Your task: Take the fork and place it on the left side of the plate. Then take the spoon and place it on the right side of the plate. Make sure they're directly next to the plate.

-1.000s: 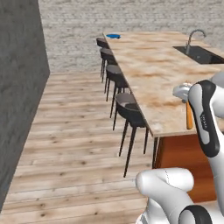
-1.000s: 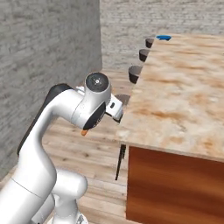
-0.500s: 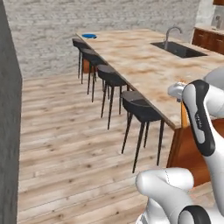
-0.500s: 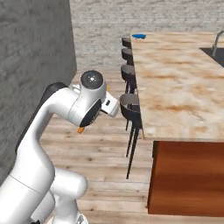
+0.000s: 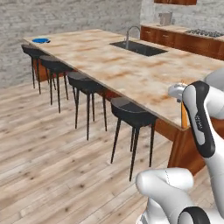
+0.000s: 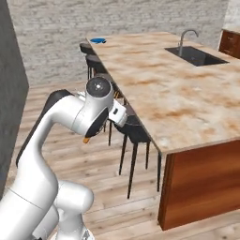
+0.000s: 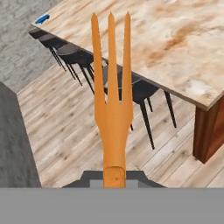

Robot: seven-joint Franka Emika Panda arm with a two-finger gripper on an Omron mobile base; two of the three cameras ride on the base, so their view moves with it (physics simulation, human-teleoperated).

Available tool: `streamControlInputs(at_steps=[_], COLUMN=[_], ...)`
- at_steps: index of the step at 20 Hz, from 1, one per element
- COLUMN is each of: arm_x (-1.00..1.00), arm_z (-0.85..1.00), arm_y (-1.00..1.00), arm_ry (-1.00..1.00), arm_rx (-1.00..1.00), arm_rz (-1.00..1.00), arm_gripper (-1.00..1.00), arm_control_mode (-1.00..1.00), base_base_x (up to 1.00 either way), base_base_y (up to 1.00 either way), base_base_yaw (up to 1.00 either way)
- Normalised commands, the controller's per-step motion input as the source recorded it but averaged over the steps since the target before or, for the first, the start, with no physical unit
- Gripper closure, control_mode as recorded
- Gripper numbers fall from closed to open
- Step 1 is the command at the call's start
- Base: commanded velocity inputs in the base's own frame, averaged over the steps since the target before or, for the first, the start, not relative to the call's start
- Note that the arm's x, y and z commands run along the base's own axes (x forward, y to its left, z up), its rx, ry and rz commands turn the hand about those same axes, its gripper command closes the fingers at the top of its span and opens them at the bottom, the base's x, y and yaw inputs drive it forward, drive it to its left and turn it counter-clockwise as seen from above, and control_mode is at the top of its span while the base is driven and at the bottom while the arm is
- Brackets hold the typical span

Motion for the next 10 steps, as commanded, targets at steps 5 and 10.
streamControlInputs(at_steps=[5,10], arm_x=[0.0,0.0], arm_z=[0.0,0.0], arm_y=[0.0,0.0], arm_ry=[0.0,0.0], arm_rx=[0.0,0.0], arm_rz=[0.0,0.0], arm_gripper=[1.0,1.0], arm_control_mode=[1.0,1.0], base_base_x=[0.75,0.8], base_base_y=[1.0,1.0], base_base_yaw=[-0.42,-0.39])
